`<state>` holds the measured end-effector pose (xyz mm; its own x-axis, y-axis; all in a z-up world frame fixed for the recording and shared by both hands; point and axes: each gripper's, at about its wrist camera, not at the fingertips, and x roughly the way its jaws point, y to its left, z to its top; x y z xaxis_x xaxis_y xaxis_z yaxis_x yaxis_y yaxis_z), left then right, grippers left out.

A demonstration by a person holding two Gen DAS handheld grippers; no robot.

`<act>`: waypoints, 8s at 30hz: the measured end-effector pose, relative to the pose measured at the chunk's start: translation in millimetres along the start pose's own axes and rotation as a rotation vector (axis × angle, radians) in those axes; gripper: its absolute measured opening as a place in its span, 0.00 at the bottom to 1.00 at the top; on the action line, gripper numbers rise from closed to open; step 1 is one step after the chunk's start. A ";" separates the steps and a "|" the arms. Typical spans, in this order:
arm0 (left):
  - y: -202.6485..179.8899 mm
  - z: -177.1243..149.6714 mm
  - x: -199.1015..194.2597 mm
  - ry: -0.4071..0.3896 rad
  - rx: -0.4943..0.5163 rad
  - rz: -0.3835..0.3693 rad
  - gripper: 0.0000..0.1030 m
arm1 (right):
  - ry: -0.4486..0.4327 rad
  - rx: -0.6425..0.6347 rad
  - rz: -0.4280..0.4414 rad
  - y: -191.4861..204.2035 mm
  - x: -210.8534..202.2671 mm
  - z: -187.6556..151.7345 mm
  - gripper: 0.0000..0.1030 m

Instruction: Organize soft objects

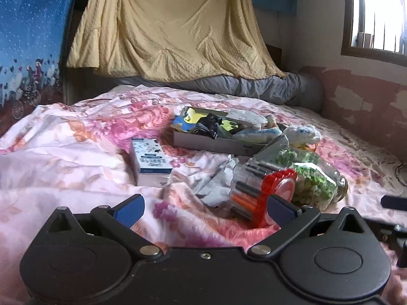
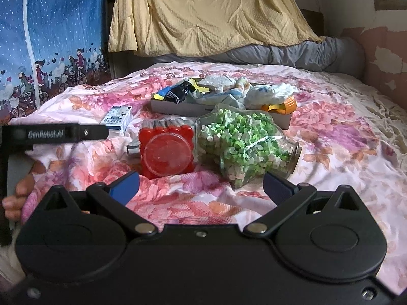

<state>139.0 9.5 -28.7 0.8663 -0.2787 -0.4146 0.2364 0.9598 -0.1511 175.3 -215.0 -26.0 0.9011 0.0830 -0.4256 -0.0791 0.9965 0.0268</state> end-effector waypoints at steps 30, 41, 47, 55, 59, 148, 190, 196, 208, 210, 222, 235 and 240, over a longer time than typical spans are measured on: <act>1.0 72.1 147.5 0.196 -0.055 -0.245 0.95 | 0.004 0.011 0.033 -51.7 114.2 90.5 0.99; 8.9 82.7 210.7 0.338 -0.093 -0.284 0.71 | 0.045 0.029 0.016 -59.2 136.8 90.1 0.96; 10.1 68.4 232.0 0.421 -0.084 -0.283 0.43 | 0.052 -0.018 0.001 -44.1 156.4 103.4 0.80; 26.7 62.3 238.7 0.436 -0.135 -0.297 0.26 | 0.111 -0.078 -0.042 -16.6 184.6 121.3 0.56; 33.5 61.4 241.4 0.445 -0.177 -0.313 0.24 | 0.151 -0.126 -0.076 -5.3 192.9 120.3 0.45; 22.9 192.7 307.5 0.139 -0.156 -0.020 0.03 | -0.038 -0.036 -0.007 -32.0 278.0 219.1 0.06; -39.2 229.0 106.4 -0.161 -0.019 0.048 0.91 | -0.275 0.029 0.019 -61.1 65.0 251.0 0.88; -45.9 224.1 79.9 -0.210 -0.040 0.047 0.96 | -0.306 0.024 0.024 -56.5 59.0 246.4 0.99; -56.4 196.8 38.2 -0.266 -0.030 0.095 0.99 | -0.348 0.102 0.038 -62.6 32.1 221.6 0.99; -56.2 189.2 30.5 -0.269 -0.029 0.106 0.99 | -0.350 0.122 0.041 -62.9 29.0 214.8 0.99; -48.8 140.4 -11.1 -0.281 -0.027 0.131 0.99 | -0.345 0.151 0.000 -50.2 17.2 172.1 0.99; -39.7 95.1 -48.7 -0.273 -0.043 0.124 0.99 | -0.358 0.148 -0.041 -40.7 -2.6 151.3 0.99; -39.0 78.2 -60.5 -0.282 -0.043 0.118 0.99 | -0.338 0.175 -0.048 -40.9 -0.2 142.2 0.99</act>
<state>111.8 -8.5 72.5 0.9760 -0.1396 -0.1672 0.1134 0.9811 -0.1571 239.0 -254.4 101.6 0.9940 0.0060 -0.1090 0.0138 0.9835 0.1802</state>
